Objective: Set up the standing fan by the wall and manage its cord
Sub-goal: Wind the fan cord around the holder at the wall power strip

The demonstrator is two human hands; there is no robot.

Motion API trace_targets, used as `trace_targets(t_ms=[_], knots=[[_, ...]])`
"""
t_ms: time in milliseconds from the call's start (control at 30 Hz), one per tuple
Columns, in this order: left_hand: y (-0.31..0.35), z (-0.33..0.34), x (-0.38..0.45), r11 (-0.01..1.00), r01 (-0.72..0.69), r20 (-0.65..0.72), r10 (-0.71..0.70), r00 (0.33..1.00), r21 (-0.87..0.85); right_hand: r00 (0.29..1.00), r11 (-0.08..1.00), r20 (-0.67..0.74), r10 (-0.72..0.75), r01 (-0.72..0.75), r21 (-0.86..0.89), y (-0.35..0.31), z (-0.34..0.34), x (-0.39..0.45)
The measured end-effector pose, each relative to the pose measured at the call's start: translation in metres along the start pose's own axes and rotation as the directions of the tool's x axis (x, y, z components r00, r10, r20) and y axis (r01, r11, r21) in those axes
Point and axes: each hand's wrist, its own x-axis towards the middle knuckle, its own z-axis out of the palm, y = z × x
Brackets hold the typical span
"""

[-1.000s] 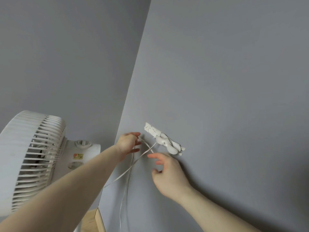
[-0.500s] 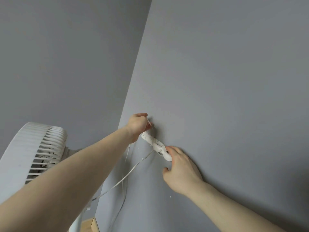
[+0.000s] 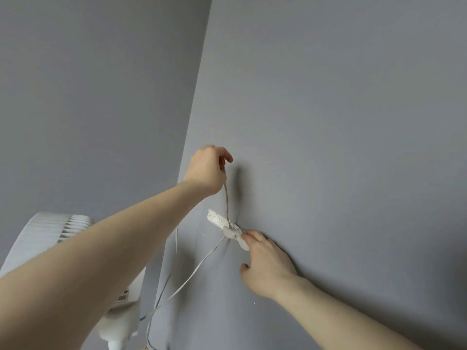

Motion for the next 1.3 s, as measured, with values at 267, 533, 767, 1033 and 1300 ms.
trace_targets(t_ms=[267,533,767,1033,1300], knots=[[0.019,-0.030,0.012,0.965,0.032,-0.119,-0.001,0.993,0.261,0.999,1.000,0.049,-0.002,0.002,-0.005,0.000,-0.001,-0.005],[0.058,-0.078,0.028,0.956,0.112,-0.197,-0.059,0.979,0.270,0.997,0.999,0.069,0.024,-0.027,0.029,-0.003,0.002,-0.009],[0.122,-0.116,0.028,0.995,0.102,-0.214,-0.100,0.972,-0.004,0.995,0.994,0.084,0.060,-0.068,0.089,-0.009,-0.002,-0.017],[0.176,-0.166,0.018,0.996,-0.040,-0.292,0.015,0.956,-0.078,0.984,0.949,0.090,0.151,-0.170,0.266,-0.031,-0.020,-0.025],[0.205,-0.179,-0.008,0.988,0.041,-0.080,-0.054,0.995,-0.148,0.969,0.302,0.109,0.222,-0.174,0.937,-0.056,-0.068,-0.025]])
